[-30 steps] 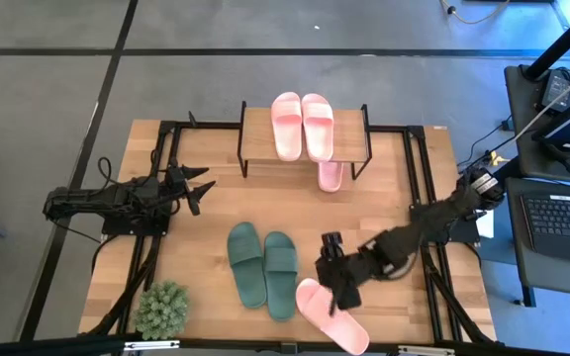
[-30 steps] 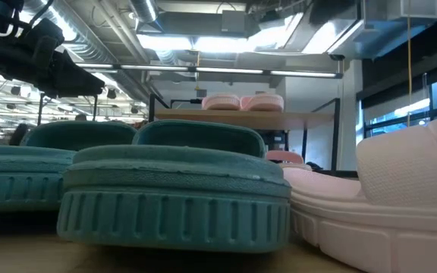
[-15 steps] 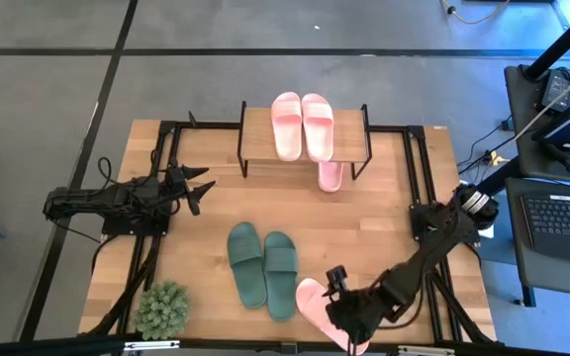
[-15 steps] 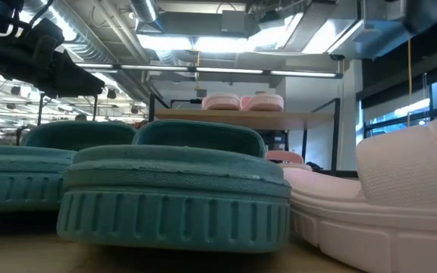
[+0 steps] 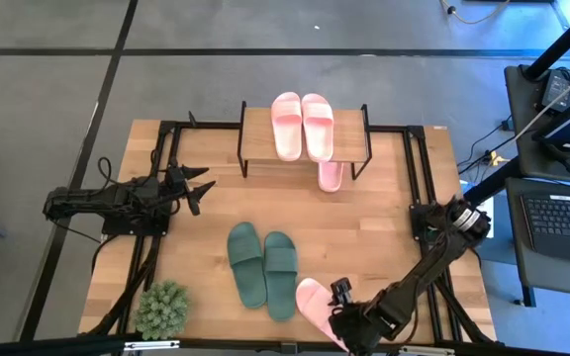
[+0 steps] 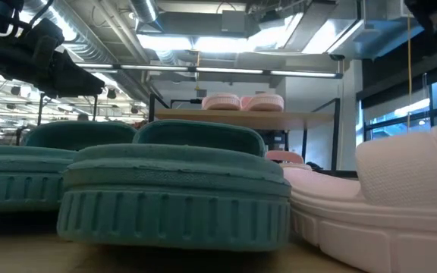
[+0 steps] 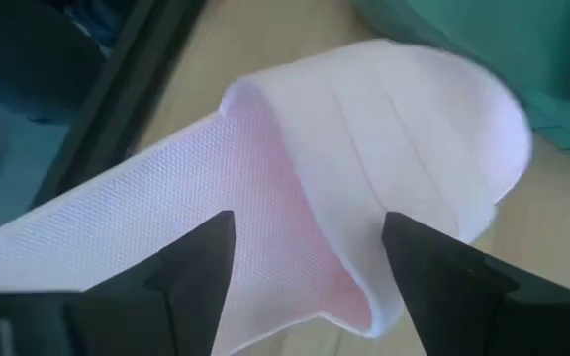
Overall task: Pick and place slides into the shelf
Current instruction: Put the pink slide under the shelf
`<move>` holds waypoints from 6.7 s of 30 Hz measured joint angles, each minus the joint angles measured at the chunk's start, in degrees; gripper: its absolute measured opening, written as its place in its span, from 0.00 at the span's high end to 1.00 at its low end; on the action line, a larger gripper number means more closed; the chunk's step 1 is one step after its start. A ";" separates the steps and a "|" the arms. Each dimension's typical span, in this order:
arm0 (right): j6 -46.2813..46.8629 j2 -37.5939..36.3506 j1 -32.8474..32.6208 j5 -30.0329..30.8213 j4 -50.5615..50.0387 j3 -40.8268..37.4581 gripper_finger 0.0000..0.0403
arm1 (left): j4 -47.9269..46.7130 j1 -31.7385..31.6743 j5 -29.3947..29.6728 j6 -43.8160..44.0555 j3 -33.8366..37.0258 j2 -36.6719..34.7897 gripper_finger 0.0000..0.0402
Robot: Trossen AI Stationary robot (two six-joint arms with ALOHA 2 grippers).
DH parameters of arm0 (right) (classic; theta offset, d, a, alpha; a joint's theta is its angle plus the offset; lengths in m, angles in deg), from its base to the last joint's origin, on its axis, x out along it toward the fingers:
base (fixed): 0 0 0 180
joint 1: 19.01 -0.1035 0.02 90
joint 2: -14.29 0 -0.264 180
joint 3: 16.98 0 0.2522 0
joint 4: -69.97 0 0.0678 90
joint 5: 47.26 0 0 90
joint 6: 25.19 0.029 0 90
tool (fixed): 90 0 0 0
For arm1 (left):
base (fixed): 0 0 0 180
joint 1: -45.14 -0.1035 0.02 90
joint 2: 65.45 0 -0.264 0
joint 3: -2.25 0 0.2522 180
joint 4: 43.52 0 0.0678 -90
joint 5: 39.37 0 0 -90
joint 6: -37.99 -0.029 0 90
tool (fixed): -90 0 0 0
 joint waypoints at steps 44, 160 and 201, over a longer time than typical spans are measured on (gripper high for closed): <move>3.65 0.63 0.74 0.29 3.46 -0.17 0.35 | 0.00 0.00 0.01 0.06 0.00 -0.02 0.44; 9.68 0.61 42.03 13.20 -30.44 22.58 1.00 | -0.04 0.00 0.00 -0.19 0.00 -0.02 0.44; 18.75 12.76 47.55 18.21 -35.94 22.56 1.00 | -0.05 0.00 0.00 -3.24 -0.01 -0.01 0.44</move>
